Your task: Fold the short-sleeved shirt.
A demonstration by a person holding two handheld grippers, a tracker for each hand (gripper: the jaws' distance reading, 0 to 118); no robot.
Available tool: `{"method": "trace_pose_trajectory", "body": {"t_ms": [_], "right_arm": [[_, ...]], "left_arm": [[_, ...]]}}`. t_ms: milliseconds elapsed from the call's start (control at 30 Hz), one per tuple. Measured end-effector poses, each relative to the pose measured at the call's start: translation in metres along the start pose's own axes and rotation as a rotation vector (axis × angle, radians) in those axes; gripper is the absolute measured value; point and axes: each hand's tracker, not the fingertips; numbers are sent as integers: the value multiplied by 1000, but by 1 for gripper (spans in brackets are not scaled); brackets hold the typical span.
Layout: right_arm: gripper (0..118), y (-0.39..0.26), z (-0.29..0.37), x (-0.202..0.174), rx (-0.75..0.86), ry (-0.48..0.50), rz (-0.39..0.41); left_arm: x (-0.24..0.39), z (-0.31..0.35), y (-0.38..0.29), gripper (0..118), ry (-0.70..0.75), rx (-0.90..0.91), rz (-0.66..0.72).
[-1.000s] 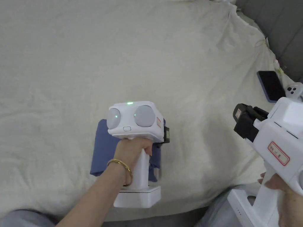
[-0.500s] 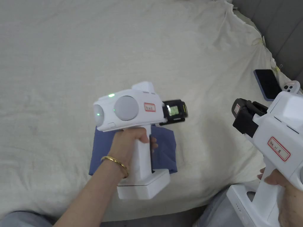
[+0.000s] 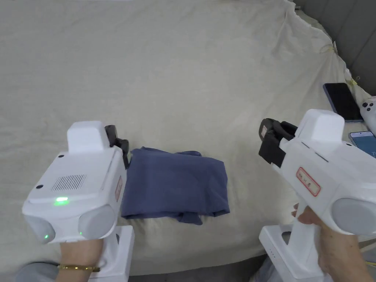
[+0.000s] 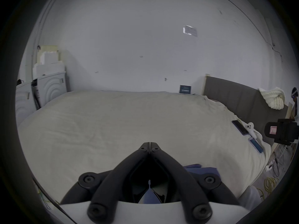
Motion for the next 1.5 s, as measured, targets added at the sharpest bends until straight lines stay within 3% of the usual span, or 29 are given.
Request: {"method": "trace_pose_trajectory", "body": {"t_ms": [300,600,867,1000,1133,1200,1333,1400,1500], "right_arm": [[0,-8,-16,-41,-32,105,3],[0,-5,-18,-48,-33,102,20],[0,-69,-78,-80,-144,100,37],[0,-110,-103,-101,-215,108,122],[0,-149,-123,-100,-339,63,112],[0,-156,-118,-102,-271,62,125],[0,-153,-120,-103,-294,50,129],[0,-150,-119,-100,-298,62,100],[0,-147,-120,-100,-311,66,101]], "left_arm": [[3,-6,-38,0,-41,-2,-22],[27,-39,-91,0,-116,-211,-69],[6,-5,-56,0,-108,-69,31],[-10,5,-35,0,-66,-6,36],[-27,6,-24,0,-40,-9,61],[-37,4,-19,0,-35,-24,77],[-58,-12,-7,0,-113,-109,141],[-75,-30,0,13,-217,-214,239],[-104,-65,6,82,-405,-419,426]]}}
